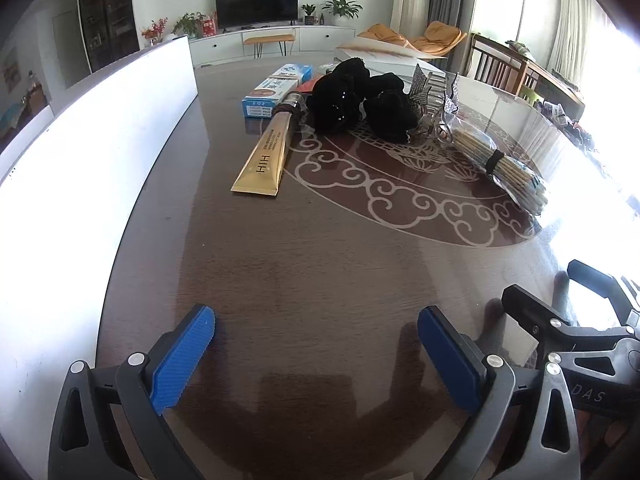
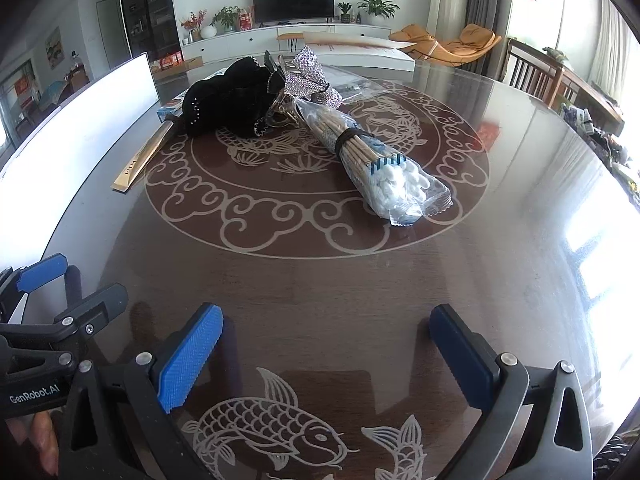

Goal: Organize objects

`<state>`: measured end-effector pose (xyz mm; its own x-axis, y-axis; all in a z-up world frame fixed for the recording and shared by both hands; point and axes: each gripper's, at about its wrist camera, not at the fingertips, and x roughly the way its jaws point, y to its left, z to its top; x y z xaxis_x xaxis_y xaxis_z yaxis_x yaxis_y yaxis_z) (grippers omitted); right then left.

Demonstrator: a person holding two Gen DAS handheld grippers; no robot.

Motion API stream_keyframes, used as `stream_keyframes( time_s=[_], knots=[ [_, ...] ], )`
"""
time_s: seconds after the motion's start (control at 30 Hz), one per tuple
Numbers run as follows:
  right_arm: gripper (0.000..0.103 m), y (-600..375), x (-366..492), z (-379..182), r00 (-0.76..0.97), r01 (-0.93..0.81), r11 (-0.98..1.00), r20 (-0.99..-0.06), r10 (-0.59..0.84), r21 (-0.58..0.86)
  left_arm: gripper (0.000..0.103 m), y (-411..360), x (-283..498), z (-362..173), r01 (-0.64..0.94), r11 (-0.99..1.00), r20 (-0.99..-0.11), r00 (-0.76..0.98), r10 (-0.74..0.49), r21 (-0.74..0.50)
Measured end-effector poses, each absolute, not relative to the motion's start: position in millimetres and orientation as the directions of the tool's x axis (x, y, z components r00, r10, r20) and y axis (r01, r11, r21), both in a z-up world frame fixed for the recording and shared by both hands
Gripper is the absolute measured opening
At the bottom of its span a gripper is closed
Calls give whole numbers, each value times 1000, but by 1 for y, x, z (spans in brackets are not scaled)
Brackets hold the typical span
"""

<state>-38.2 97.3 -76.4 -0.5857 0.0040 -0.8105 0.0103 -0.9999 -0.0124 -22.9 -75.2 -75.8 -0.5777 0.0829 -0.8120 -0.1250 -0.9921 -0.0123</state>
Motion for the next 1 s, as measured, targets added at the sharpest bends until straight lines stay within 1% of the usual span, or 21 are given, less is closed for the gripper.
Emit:
stream_keyframes(
  time_s=[0.03, 0.17, 0.53, 0.8, 1.0],
  knots=[
    [103, 98, -39, -76, -586, 0, -1000, -810, 10, -13, 103, -73, -23, -76, -125, -992, -813, -578, 68, 5],
    [103, 99, -39, -77, -586, -16, -1000, -810, 19, -12, 103, -74, -21, -76, -112, -994, -811, -582, 60, 7],
    [103, 99, -39, -77, -589, -17, -1000, -808, 19, -11, 103, -75, -18, -75, -118, -993, -811, -581, 64, 6],
    [103, 102, -38, -78, -591, -31, -1000, -806, 24, -7, 103, -71, -34, -74, -190, -982, -824, -557, 105, 3],
    [103, 102, -38, -78, -591, -30, -1000, -806, 23, -7, 103, -69, -37, -74, -195, -981, -816, -568, 110, 3]
  ],
)
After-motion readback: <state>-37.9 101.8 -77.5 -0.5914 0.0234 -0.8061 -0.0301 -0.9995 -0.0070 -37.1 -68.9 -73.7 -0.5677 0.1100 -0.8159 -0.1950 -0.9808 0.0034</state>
